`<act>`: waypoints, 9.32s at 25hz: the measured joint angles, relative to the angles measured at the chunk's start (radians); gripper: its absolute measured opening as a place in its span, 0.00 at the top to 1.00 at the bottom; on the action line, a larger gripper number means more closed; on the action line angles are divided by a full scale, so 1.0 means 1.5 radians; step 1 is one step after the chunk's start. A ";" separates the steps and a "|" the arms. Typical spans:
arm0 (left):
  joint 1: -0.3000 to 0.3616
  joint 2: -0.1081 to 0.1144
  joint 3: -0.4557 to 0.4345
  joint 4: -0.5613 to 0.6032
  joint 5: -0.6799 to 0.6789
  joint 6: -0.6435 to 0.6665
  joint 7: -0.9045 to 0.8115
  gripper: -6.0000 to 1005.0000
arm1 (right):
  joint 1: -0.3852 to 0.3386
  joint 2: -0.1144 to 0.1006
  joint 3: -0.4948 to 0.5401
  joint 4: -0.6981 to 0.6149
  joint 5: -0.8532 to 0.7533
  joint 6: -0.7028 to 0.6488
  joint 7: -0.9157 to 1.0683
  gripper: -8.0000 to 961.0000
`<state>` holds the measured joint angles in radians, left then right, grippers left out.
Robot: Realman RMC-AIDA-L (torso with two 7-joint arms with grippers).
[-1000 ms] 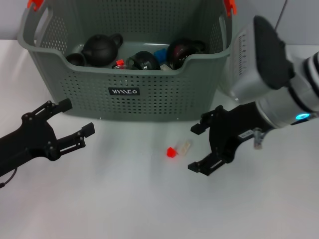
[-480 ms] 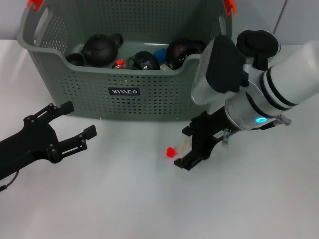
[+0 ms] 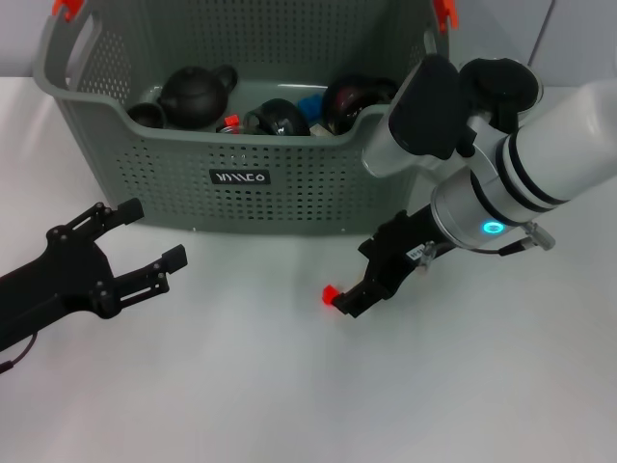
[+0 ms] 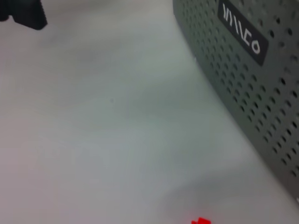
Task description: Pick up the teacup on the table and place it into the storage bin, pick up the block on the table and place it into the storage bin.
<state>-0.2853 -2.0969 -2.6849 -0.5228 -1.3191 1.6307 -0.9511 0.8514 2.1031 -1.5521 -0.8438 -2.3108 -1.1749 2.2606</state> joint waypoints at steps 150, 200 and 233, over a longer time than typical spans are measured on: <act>-0.001 0.002 -0.031 -0.001 -0.005 -0.002 -0.010 0.12 | 0.046 -0.003 0.145 -0.358 -0.068 -0.162 0.127 0.13; 0.004 -0.001 -0.040 0.000 0.000 -0.001 -0.009 0.12 | 0.082 0.006 -0.143 0.079 0.024 0.084 0.015 0.36; 0.005 -0.002 -0.044 0.000 0.000 -0.002 -0.009 0.12 | 0.088 0.006 -0.175 0.114 0.065 0.122 0.008 0.66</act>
<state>-0.2777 -2.1000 -2.7505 -0.5231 -1.3192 1.6274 -0.9650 0.9837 2.1123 -1.8140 -0.6726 -2.2135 -0.9919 2.2729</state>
